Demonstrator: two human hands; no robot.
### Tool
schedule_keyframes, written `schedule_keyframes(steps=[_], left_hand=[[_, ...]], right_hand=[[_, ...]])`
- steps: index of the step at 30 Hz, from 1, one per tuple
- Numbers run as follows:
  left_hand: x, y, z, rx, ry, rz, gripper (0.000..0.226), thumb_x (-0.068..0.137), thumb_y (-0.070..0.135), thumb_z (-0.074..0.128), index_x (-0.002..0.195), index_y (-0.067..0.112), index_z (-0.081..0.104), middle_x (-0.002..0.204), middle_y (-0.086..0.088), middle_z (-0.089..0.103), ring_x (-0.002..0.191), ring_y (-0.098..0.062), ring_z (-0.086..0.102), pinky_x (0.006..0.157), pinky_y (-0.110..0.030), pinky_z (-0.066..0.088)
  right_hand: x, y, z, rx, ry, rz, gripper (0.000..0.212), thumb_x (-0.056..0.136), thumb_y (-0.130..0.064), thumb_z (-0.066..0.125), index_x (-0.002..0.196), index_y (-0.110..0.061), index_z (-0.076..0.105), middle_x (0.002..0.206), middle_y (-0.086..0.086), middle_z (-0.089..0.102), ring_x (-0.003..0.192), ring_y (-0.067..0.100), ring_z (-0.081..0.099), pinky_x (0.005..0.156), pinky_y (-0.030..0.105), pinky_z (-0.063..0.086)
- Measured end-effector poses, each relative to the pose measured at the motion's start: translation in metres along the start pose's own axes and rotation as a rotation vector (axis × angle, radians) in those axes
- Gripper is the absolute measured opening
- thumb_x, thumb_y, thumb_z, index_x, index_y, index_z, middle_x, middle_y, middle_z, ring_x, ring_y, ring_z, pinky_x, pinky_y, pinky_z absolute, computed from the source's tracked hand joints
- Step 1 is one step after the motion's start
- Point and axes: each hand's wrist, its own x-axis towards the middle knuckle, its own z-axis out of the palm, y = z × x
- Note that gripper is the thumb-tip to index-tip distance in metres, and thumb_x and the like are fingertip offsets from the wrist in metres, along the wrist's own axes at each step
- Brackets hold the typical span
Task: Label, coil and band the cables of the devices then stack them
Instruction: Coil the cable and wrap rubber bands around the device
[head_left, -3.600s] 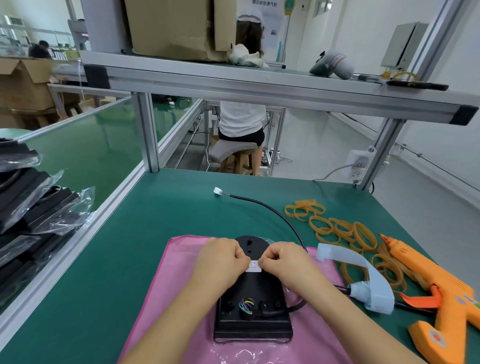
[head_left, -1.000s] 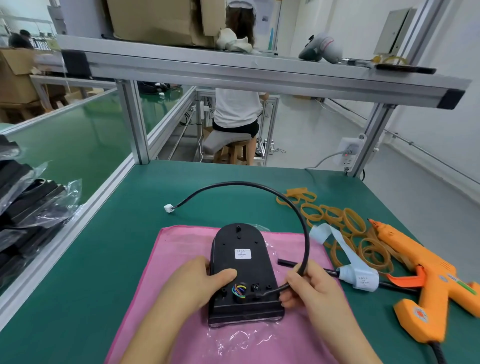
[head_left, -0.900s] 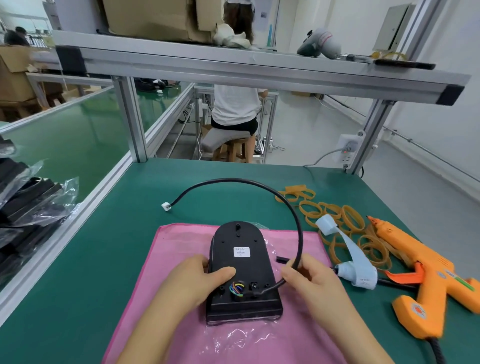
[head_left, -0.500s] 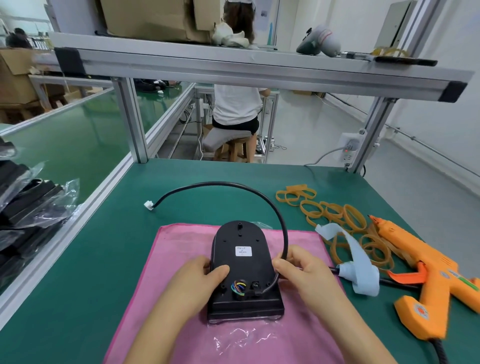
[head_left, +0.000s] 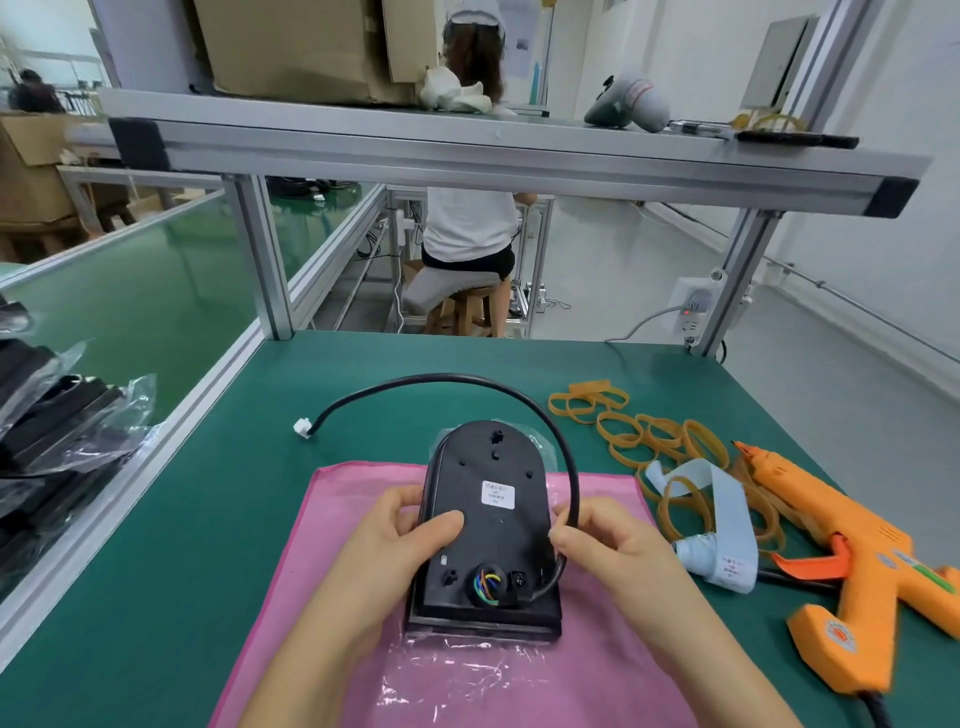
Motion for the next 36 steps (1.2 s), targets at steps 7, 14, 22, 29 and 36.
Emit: schedule_keyframes(steps=[7,14,22,29,36], left_hand=[[-0.009,0.005,0.004,-0.096,-0.092,0.1,0.035,0.088,0.007,0.063,0.119,0.02,0.055,0.107,0.005,0.074,0.1,-0.016,0.07,0.076,-0.026,0.058],[-0.012,0.007,0.005,-0.21,-0.129,0.16,0.049,0.077,0.017,0.078,0.119,0.016,0.055,0.11,-0.001,0.073,0.103,-0.02,0.069,0.072,-0.024,0.057],[-0.011,0.004,0.007,-0.237,-0.151,0.207,0.055,0.073,0.02,0.068,0.125,0.018,0.052,0.118,0.001,0.07,0.109,-0.018,0.067,0.077,-0.026,0.058],[-0.004,0.026,-0.003,0.664,0.234,0.338,0.034,0.094,0.043,0.046,0.092,0.02,0.071,0.09,0.004,0.073,0.088,-0.017,0.068,0.082,-0.038,0.054],[0.038,0.074,0.002,1.163,0.43,0.799,0.039,0.091,0.026,0.066,0.129,0.022,0.064,0.134,-0.005,0.058,0.126,-0.034,0.045,0.098,-0.047,0.035]], right_hand=[[0.002,-0.023,0.0,-0.042,0.035,-0.129,0.022,0.077,-0.007,0.073,0.07,-0.028,0.074,0.085,0.004,0.061,0.074,0.002,0.053,0.071,0.016,0.04],[0.001,-0.019,0.015,-0.043,0.233,-0.201,0.024,0.072,-0.016,0.08,0.074,-0.035,0.064,0.095,-0.008,0.054,0.088,-0.007,0.051,0.073,0.008,0.037],[0.004,-0.015,0.01,0.517,-0.083,0.191,0.065,0.068,-0.035,0.077,0.126,-0.012,0.058,0.119,0.005,0.068,0.103,0.021,0.068,0.079,0.031,0.057],[0.013,-0.008,0.012,0.738,-0.079,0.317,0.047,0.071,-0.033,0.066,0.108,-0.005,0.072,0.112,0.02,0.069,0.102,0.036,0.067,0.086,0.046,0.055],[0.009,-0.005,0.017,0.723,-0.108,0.359,0.04,0.072,-0.035,0.067,0.102,-0.01,0.075,0.111,0.019,0.07,0.1,0.034,0.068,0.074,0.039,0.058]])
